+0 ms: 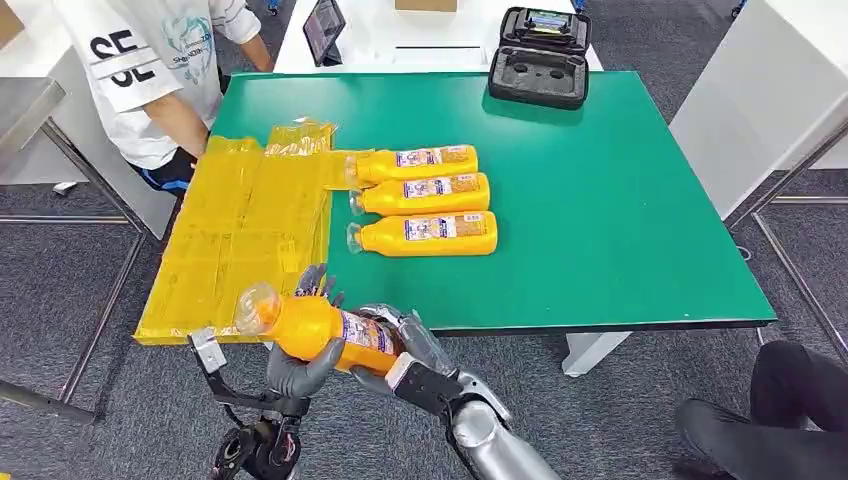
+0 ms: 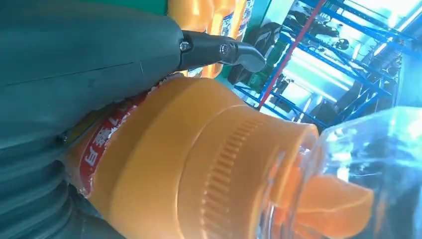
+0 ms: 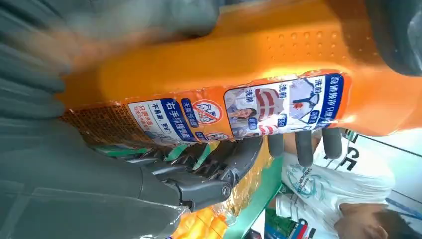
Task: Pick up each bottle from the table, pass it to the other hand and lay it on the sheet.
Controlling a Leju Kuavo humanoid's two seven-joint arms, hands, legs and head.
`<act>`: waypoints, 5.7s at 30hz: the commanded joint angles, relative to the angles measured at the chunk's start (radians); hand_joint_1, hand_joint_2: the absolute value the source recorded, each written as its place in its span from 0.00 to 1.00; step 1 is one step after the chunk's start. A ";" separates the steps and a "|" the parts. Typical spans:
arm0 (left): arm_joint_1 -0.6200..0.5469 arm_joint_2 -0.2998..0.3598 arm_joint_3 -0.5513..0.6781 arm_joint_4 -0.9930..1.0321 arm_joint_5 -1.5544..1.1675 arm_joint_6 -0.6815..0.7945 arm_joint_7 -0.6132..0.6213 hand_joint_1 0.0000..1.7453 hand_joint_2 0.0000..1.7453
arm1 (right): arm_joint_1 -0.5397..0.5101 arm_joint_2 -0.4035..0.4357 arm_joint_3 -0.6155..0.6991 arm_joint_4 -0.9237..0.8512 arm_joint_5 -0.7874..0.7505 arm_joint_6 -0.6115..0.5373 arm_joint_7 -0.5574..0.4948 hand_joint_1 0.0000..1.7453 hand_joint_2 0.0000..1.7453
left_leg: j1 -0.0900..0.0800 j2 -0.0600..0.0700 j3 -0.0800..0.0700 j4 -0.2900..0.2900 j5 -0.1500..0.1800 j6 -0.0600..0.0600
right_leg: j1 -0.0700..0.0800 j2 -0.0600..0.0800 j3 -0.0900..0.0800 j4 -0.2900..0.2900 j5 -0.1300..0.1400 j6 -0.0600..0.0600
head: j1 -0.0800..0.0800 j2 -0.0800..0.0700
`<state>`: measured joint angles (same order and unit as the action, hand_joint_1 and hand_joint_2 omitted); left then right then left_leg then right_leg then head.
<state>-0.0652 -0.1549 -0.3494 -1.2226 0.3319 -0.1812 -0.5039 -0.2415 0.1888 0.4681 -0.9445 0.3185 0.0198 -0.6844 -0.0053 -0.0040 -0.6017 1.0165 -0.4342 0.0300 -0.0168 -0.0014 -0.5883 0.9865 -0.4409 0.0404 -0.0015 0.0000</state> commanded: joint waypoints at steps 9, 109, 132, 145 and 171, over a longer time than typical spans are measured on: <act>-0.057 0.024 -0.049 0.068 -0.049 0.012 -0.006 0.03 1.00 | -0.025 -0.017 0.030 0.048 0.000 0.004 0.003 1.00 1.00 | 0.001 -0.001 0.002 -0.001 0.000 -0.001 | 0.001 -0.001 0.003 -0.001 0.000 -0.001 | 0.000 0.000; -0.732 0.402 -0.088 0.516 -1.297 0.422 0.192 1.00 1.00 | -0.008 -0.026 0.070 -0.150 -0.153 0.061 0.011 0.00 0.00 | 0.003 -0.001 0.001 0.000 0.003 -0.003 | 0.003 -0.002 0.000 0.001 0.002 -0.004 | 0.000 0.000; -0.792 0.303 -0.179 0.774 -1.354 0.240 0.271 1.00 1.00 | -0.014 -0.026 0.041 -0.121 -0.150 0.092 0.004 0.00 0.00 | 0.004 -0.001 0.003 -0.001 0.002 -0.004 | 0.004 -0.001 0.003 0.000 0.001 -0.004 | 0.000 0.000; -0.784 0.303 -0.171 0.813 -1.366 0.266 0.288 1.00 1.00 | -0.019 -0.022 0.041 -0.115 -0.156 0.102 0.004 0.00 0.00 | 0.005 0.001 0.001 0.000 0.002 -0.004 | 0.005 0.000 0.002 0.000 0.001 -0.005 | 0.000 0.000; -0.784 0.304 -0.182 0.862 -1.430 0.241 0.343 0.98 1.00 | -0.069 -0.006 0.051 -0.040 -0.175 0.128 -0.001 0.00 0.00 | 0.003 0.001 -0.001 0.000 0.003 -0.004 | 0.003 0.000 -0.001 0.001 0.002 -0.004 | 0.000 0.000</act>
<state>-0.8038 0.1606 -0.5016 -0.4288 -1.0967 0.0690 -0.1617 -0.2683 0.1884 0.5203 -1.0495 0.1499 0.1458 -0.6851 -0.0024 -0.0034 -0.6036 1.0166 -0.4310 0.0272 -0.0139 -0.0010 -0.5905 0.9878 -0.4386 0.0372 -0.0011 0.0000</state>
